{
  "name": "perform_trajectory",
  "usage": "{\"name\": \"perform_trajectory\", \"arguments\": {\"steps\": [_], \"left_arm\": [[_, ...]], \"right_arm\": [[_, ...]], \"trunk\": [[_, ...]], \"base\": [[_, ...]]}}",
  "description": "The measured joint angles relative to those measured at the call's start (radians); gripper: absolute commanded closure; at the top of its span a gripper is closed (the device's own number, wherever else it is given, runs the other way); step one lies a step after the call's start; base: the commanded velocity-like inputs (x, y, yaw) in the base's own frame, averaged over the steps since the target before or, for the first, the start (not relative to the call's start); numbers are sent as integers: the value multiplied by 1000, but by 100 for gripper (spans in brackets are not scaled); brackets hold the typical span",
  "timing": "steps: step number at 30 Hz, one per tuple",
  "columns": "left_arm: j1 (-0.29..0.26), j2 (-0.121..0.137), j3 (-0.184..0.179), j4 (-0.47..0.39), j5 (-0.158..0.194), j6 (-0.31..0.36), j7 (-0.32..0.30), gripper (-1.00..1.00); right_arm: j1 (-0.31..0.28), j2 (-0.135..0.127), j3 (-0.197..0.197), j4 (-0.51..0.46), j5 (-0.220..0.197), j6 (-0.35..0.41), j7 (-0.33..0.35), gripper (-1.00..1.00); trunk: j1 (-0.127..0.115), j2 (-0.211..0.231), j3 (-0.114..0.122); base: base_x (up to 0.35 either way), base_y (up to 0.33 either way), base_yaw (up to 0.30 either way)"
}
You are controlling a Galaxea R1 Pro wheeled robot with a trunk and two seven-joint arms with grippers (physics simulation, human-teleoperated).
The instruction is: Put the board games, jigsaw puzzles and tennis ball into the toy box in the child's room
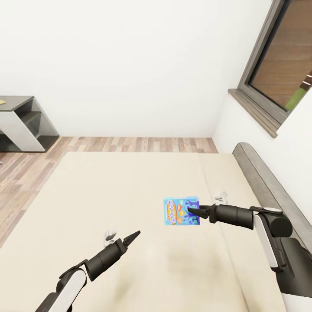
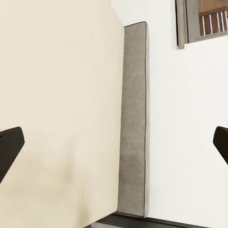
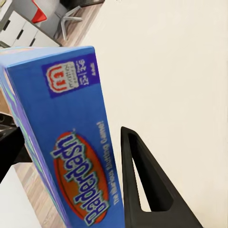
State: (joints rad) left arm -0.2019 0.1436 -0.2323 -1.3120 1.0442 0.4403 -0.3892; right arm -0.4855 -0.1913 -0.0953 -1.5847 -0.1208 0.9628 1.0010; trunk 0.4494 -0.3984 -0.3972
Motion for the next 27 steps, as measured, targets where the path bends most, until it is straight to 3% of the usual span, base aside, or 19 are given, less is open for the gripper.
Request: {"name": "perform_trajectory", "arguments": {"steps": [27], "left_arm": [[0,0,0,0,-1,0,0,-100]], "right_arm": [[0,7,7,0,0,0,-1,100]], "trunk": [[0,0,44]], "base": [[0,0,0]]}}
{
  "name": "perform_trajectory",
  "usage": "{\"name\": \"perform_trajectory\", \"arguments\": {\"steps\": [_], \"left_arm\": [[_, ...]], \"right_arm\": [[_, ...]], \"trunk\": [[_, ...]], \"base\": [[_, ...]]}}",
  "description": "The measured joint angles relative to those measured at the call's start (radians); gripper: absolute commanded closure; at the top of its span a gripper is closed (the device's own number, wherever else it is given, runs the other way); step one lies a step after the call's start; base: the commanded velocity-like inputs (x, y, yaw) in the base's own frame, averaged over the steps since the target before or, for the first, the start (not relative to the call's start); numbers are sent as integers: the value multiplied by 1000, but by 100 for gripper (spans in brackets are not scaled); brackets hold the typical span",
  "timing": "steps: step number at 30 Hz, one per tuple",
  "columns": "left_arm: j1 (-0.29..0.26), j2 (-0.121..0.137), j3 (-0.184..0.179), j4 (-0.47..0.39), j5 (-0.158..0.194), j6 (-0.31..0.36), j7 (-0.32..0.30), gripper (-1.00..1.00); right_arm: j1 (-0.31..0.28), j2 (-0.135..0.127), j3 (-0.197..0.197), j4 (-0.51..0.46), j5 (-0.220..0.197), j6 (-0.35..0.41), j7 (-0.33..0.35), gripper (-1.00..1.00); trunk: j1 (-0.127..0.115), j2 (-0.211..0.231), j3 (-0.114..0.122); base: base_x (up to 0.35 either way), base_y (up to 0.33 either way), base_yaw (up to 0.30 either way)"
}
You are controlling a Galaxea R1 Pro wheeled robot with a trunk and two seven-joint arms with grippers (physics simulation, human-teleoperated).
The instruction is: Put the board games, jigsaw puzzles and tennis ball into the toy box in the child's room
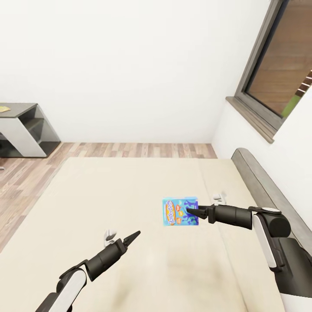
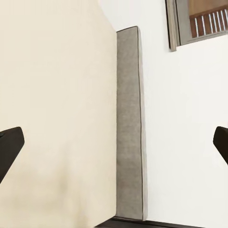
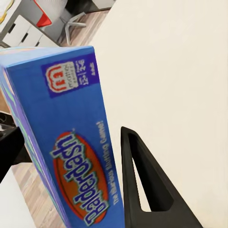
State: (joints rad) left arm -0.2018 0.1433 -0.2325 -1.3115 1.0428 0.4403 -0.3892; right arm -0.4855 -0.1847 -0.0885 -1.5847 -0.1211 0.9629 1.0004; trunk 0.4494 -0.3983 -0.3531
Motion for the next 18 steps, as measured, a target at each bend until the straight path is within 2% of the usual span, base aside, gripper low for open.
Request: {"name": "perform_trajectory", "arguments": {"steps": [18], "left_arm": [[0,-1,-1,-1,0,0,1,-100]], "right_arm": [[0,0,0,0,6,20,0,100]], "trunk": [[0,0,29]], "base": [[0,0,0]]}}
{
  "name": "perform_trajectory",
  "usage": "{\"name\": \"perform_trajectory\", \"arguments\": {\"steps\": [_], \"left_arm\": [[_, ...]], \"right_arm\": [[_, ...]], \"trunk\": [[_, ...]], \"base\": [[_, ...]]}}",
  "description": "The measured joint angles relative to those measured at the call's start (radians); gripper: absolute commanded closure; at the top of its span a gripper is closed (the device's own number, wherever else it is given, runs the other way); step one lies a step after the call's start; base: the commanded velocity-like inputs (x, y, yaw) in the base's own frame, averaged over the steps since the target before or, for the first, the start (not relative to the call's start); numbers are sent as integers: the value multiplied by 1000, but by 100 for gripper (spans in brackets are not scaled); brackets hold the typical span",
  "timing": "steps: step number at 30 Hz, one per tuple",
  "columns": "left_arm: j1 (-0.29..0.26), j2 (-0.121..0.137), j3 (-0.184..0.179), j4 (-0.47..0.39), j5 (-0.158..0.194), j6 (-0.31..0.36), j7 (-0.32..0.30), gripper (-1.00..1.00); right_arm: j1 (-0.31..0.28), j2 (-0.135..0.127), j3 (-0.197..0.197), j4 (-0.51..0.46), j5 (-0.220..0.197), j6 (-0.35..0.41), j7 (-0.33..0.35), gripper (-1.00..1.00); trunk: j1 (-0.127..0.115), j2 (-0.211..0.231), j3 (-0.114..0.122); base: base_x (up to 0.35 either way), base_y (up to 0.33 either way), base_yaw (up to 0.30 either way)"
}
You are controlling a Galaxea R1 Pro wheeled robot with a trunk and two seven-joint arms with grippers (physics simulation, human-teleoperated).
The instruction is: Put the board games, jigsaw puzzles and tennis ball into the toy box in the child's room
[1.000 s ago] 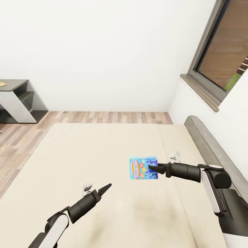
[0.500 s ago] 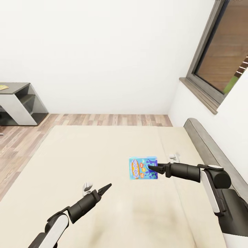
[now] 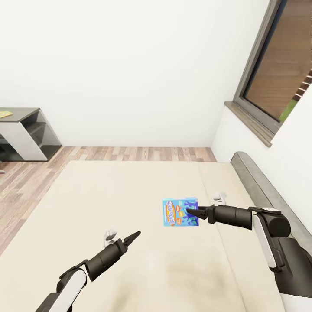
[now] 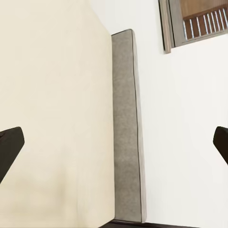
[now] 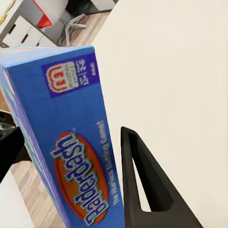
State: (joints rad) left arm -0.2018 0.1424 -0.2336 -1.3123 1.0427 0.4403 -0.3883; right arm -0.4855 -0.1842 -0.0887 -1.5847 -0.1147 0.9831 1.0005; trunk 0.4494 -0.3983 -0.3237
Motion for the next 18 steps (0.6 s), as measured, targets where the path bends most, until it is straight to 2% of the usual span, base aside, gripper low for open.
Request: {"name": "perform_trajectory", "arguments": {"steps": [18], "left_arm": [[0,1,2,-1,0,-1,1,-100]], "right_arm": [[2,-1,-9,1,-6,6,1,100]], "trunk": [[0,0,16]], "base": [[0,0,0]]}}
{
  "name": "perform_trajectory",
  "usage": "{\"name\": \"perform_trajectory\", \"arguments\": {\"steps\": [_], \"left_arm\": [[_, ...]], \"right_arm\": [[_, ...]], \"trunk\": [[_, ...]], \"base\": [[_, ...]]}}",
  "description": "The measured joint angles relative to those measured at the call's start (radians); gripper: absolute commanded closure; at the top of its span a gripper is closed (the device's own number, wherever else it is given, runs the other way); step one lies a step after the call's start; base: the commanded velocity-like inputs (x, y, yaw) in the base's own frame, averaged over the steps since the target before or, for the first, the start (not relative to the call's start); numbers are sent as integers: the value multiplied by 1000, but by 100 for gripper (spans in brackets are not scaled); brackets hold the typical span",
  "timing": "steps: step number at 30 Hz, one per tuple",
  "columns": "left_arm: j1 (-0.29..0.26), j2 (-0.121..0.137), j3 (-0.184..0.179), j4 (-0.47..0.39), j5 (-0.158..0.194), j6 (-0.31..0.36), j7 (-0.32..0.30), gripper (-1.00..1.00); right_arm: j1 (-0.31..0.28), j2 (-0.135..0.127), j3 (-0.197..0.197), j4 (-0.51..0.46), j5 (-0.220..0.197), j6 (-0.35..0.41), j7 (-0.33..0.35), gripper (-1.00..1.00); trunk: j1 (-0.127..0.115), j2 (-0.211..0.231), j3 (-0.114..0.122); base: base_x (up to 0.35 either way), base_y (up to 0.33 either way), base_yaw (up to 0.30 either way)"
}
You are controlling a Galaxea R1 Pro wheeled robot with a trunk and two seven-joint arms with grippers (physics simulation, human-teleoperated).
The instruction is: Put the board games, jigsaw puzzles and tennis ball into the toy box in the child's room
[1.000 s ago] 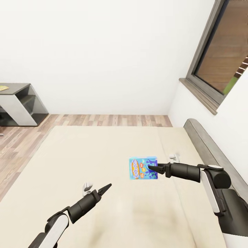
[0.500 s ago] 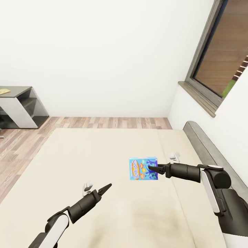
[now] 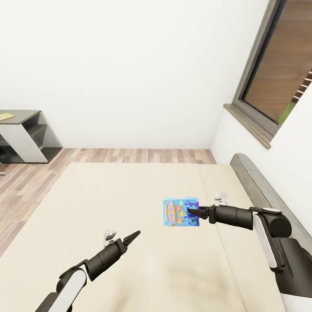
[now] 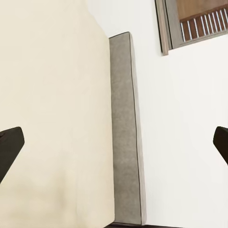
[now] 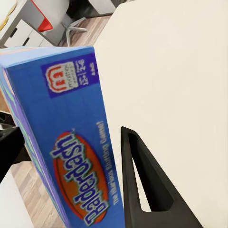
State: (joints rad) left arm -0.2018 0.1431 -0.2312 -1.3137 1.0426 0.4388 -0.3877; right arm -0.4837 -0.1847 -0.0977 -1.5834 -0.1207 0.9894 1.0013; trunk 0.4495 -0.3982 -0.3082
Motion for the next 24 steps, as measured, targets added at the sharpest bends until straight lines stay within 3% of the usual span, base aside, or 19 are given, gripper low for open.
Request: {"name": "perform_trajectory", "arguments": {"steps": [24], "left_arm": [[1,0,1,-1,1,-1,-1,-100]], "right_arm": [[4,-2,-4,2,2,-7,1,100]], "trunk": [[0,0,1]], "base": [[0,0,0]]}}
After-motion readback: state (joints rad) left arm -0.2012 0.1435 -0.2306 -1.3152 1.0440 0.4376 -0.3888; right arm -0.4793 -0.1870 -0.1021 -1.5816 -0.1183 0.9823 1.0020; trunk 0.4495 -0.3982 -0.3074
